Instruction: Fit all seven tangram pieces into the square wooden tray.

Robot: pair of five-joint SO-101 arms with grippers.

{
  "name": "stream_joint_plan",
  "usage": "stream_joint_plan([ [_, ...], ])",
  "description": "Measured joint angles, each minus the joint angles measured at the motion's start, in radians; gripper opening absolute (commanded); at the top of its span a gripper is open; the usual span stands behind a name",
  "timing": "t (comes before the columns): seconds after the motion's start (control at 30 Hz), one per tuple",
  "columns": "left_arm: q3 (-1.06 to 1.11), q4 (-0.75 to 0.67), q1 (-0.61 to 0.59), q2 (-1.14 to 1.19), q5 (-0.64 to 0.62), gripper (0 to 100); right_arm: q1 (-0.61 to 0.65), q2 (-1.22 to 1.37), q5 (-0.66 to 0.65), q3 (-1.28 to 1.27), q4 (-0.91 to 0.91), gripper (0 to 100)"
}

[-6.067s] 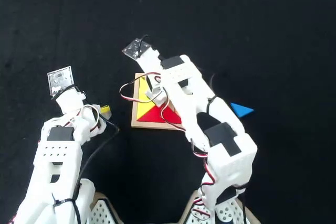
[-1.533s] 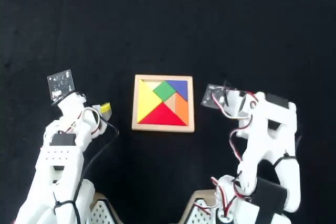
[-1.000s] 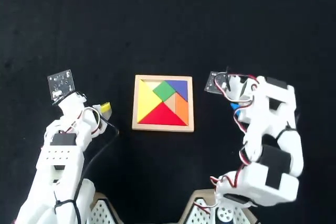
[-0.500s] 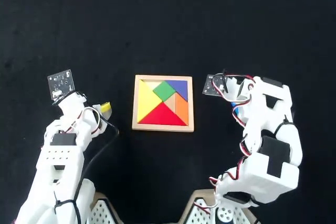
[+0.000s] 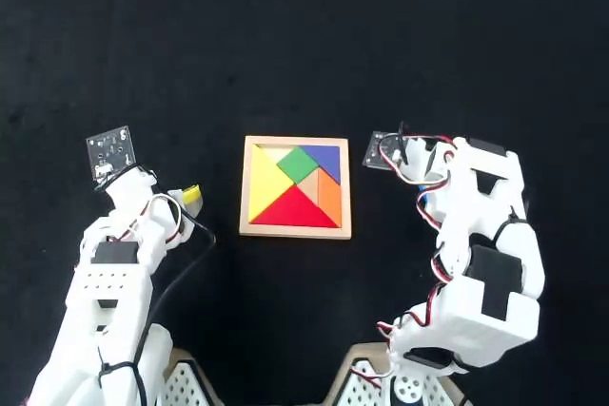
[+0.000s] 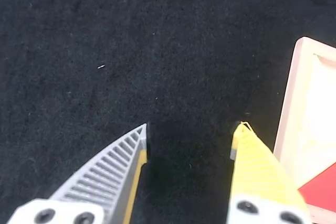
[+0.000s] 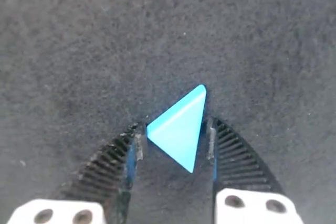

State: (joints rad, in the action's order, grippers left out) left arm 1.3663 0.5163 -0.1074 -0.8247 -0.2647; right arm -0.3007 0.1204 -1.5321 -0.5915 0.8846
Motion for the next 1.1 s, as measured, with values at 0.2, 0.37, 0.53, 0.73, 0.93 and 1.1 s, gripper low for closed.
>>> stream_joint_plan([
  [0.2, 0.0, 0.0, 0.0, 0.0, 0.0, 26, 0.0, 0.0, 0.018, 0.0, 0.0, 19.4],
  [0.37, 0.0, 0.0, 0.0, 0.0, 0.0, 26, 0.0, 0.003, 0.021, 0.006, 0.002, 16.9],
  [0.53, 0.0, 0.0, 0.0, 0.0, 0.0, 26, 0.0, 0.003, 0.021, 0.011, -0.011, 9.9],
  [0.73, 0.0, 0.0, 0.0, 0.0, 0.0, 26, 0.014, 0.003, 0.021, 0.011, -0.029, 9.8],
  [0.93, 0.0, 0.0, 0.0, 0.0, 0.0, 26, 0.014, 0.003, 0.021, 0.011, -0.029, 9.6],
  [1.1, 0.0, 0.0, 0.0, 0.0, 0.0, 26, 0.063, -0.02, 0.029, 0.044, 0.046, 9.6],
])
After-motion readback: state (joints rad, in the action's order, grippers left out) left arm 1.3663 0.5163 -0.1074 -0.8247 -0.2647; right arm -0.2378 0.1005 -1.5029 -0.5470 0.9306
